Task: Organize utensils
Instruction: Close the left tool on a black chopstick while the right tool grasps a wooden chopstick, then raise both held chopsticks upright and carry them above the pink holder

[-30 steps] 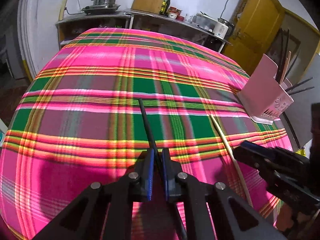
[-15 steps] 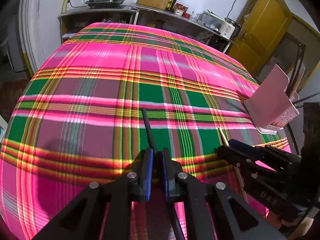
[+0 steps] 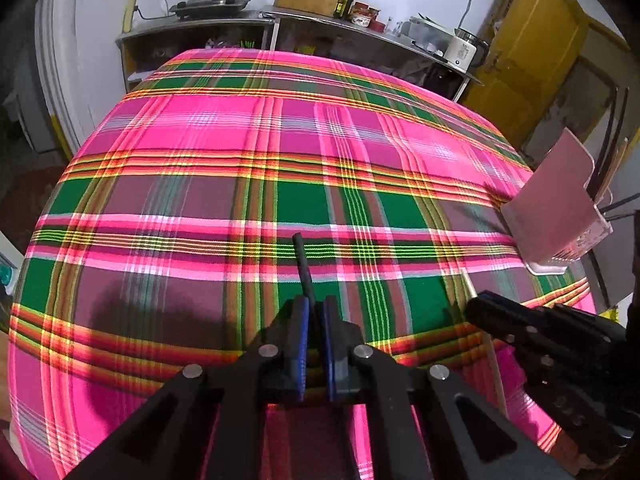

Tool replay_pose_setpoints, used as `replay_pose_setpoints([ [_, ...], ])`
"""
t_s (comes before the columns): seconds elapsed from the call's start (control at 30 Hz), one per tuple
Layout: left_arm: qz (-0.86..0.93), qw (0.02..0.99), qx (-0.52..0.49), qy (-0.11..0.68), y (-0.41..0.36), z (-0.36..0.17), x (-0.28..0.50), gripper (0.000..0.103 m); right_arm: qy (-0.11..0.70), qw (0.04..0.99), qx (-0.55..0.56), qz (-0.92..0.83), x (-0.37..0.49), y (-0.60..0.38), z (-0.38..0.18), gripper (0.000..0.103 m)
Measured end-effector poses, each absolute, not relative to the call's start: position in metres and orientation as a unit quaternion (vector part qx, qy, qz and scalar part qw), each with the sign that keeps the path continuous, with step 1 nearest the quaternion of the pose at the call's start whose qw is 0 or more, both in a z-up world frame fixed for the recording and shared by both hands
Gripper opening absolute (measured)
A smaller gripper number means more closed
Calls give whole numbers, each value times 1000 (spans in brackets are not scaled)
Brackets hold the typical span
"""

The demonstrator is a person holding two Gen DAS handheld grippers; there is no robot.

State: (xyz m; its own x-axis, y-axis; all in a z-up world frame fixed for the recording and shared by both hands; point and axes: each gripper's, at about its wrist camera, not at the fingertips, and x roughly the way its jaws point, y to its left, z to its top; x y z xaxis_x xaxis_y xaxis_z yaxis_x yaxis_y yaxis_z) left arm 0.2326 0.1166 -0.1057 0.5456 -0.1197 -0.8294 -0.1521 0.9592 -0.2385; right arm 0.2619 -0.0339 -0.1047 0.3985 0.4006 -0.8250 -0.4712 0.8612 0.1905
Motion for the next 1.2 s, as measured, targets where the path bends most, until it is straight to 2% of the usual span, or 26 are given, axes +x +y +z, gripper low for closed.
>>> replay_pose_setpoints([
  [0.83,-55,917,-108,381,76,30,169,5,377,886,27,267,185,-112,15,6],
  [1.2,-83,922,-102,363,57,57,154,5,354,900,33,251,160,-139,39,6],
])
